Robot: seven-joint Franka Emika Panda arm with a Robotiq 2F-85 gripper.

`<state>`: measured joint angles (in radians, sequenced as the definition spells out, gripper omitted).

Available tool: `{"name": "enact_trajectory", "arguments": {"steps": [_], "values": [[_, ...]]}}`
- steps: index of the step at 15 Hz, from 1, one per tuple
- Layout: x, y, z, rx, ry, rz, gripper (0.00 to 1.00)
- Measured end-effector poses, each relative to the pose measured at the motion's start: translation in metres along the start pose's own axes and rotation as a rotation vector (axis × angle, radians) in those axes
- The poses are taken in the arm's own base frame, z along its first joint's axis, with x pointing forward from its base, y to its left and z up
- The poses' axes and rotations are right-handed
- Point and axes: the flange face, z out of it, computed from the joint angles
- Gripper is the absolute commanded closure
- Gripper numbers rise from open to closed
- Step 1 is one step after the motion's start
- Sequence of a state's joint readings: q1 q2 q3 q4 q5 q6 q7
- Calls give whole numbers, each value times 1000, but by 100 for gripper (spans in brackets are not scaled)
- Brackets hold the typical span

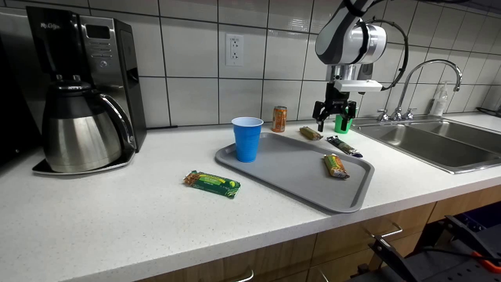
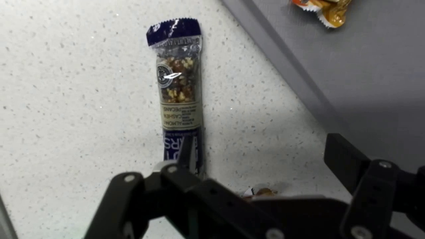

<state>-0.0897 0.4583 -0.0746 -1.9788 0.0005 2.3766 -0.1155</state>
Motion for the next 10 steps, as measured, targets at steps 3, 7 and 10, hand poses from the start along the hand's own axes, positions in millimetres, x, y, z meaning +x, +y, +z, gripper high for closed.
{"name": "enact_trajectory", "arguments": {"steps": [3,7,10], "values": [[-11,-8,-6,5,-11,-10,0],[-24,-25,-7,13,-39,-35,0],[-33,-41,-5,16,-58,-44,0]]}}
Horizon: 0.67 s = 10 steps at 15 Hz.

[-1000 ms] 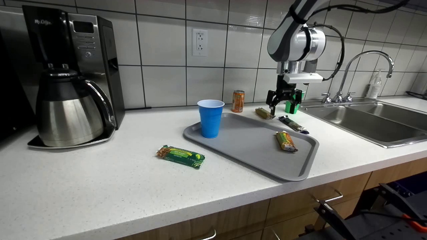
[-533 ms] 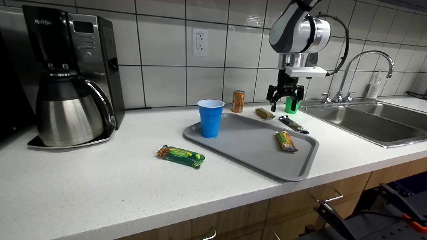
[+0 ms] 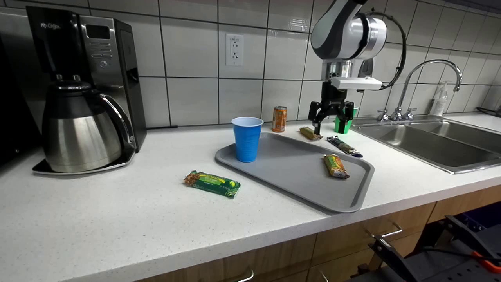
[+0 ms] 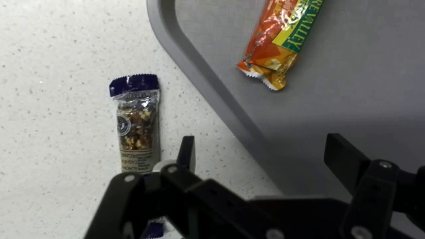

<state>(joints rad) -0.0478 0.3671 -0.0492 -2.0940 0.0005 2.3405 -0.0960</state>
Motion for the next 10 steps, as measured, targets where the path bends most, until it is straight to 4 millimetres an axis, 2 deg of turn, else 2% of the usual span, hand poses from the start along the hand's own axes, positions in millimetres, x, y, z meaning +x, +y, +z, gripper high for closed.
{"name": "enact_trajectory", "arguments": {"steps": [5,10], "values": [[-13,-30,4,-4,-21,35,0],[-28,-50,4,-11,-24,102,0]]}}
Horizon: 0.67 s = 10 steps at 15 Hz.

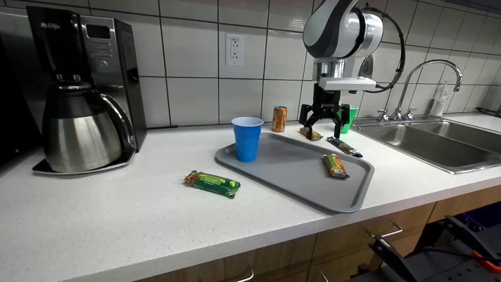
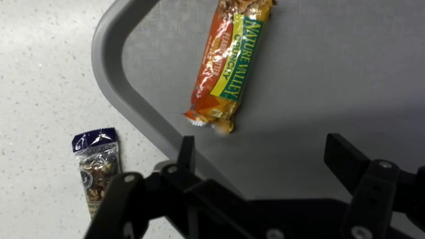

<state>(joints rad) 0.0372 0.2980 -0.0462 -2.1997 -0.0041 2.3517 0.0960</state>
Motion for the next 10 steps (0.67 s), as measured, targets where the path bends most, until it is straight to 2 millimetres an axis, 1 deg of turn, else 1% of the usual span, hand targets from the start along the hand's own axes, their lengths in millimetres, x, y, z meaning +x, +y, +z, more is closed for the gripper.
{"name": "enact_trajectory", "arguments": {"steps": [3,6,10], "values": [[-13,-3,-1,-2,0,38,0],[-26,0,0,-3,-9,70,0],[-40,3,6,-7,-29,104,0]]}}
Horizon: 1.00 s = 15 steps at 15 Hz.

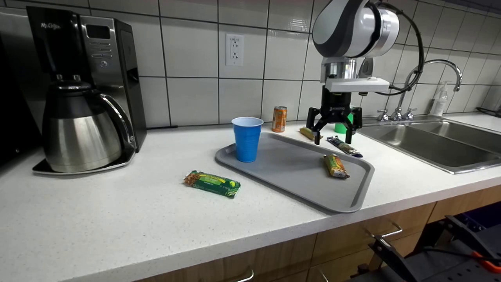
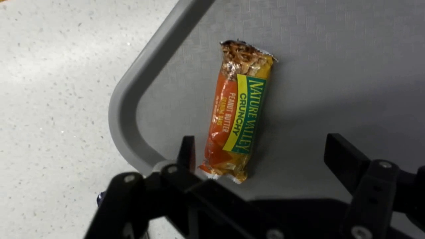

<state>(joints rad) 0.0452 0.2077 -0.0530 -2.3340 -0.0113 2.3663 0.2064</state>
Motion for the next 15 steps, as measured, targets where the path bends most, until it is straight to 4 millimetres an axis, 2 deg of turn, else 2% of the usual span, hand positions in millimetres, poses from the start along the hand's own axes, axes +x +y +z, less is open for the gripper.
{"name": "enact_trajectory", "arguments": {"steps": [5,15], "values": [[-7,1,10,-3,-13,19,0],[-5,2,22,-1,3,21,0]]}}
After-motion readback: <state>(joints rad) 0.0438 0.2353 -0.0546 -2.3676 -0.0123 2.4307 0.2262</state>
